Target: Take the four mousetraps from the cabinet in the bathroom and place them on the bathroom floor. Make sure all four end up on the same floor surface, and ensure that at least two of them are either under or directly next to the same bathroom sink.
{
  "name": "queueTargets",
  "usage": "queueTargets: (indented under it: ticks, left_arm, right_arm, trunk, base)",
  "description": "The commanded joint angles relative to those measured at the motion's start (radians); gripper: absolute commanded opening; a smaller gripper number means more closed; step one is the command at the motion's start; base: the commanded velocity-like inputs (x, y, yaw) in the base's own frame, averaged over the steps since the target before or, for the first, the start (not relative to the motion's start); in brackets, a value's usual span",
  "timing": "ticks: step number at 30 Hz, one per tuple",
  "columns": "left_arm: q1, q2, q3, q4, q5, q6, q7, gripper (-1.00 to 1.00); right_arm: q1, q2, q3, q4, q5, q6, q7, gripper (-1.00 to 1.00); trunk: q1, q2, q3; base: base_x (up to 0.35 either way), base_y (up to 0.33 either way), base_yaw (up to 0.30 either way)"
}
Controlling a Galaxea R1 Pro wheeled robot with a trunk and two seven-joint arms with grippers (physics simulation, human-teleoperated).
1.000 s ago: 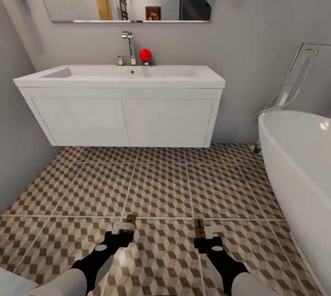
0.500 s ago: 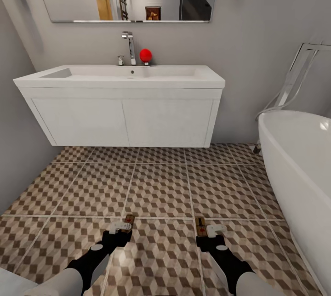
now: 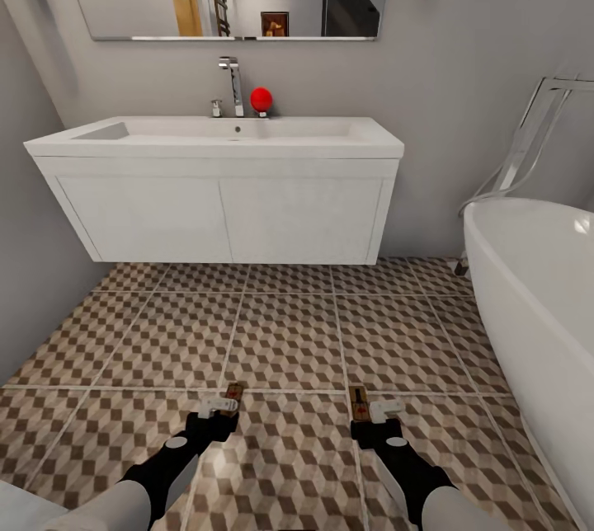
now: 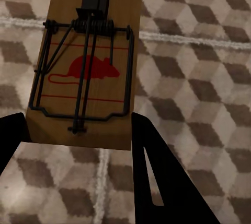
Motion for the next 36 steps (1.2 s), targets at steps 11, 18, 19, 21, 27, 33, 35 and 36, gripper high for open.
queueTargets:
  ticks: [11,18,19,21,27,33,35,36]
  left_arm:
    - [-0.001,-0.006,-0.004,0.001,0.007,0.003,0.008,-1.0]
    - [-0.001,-0.012,0.001,0.001,0.008,0.004,0.031,-1.0]
    - [-0.001,-0.013,0.001,0.001,0.009,0.005,0.037,-1.0]
    - [-0.001,-0.015,0.002,0.001,0.01,0.004,0.057,-1.0]
    - [-0.001,-0.016,0.003,0.002,0.015,0.003,0.081,-1.0]
    - [-0.001,-0.016,0.005,0.003,0.017,0.001,0.085,-1.0]
    - [-0.001,-0.016,0.006,0.002,0.018,-0.001,0.087,-1.0]
    - [-0.001,-0.016,0.006,0.002,0.019,-0.002,0.087,-1.0]
  right_arm:
    - [0.0,0.001,-0.006,-0.001,0.007,0.015,-0.005,-1.0]
    - [0.0,0.001,-0.006,-0.001,0.007,0.015,-0.007,-1.0]
    - [0.0,0.001,-0.006,-0.001,0.008,0.016,-0.007,-1.0]
    - [0.0,0.001,-0.006,-0.001,0.008,0.016,-0.008,-1.0]
    - [0.0,0.001,-0.006,-0.002,0.008,0.016,-0.01,-1.0]
    - [0.0,0.001,-0.006,-0.005,0.008,0.016,-0.01,-1.0]
    - [0.0,0.001,-0.006,-0.01,0.008,0.016,-0.01,-1.0]
    - [0.0,0.001,-0.006,-0.012,0.008,0.016,-0.01,-1.0]
  trunk:
    - [0.0,0.0,-0.001]
    - [0.0,0.0,-0.001]
    - [0.0,0.0,-0.001]
    - [0.0,0.0,-0.001]
    - [0.0,0.0,-0.001]
    - [0.0,0.0,-0.001]
    - [0.0,0.0,-0.001]
    - [0.0,0.0,-0.001]
  base:
    - [0.0,0.0,0.0]
    - [0.0,0.0,0.0]
    - [0.0,0.0,0.0]
    - [0.0,0.0,0.0]
    - [0.0,0.0,0.0]
    - [0.0,0.0,0.0]
    - [0.0,0.0,0.0]
    - [0.0,0.0,0.0]
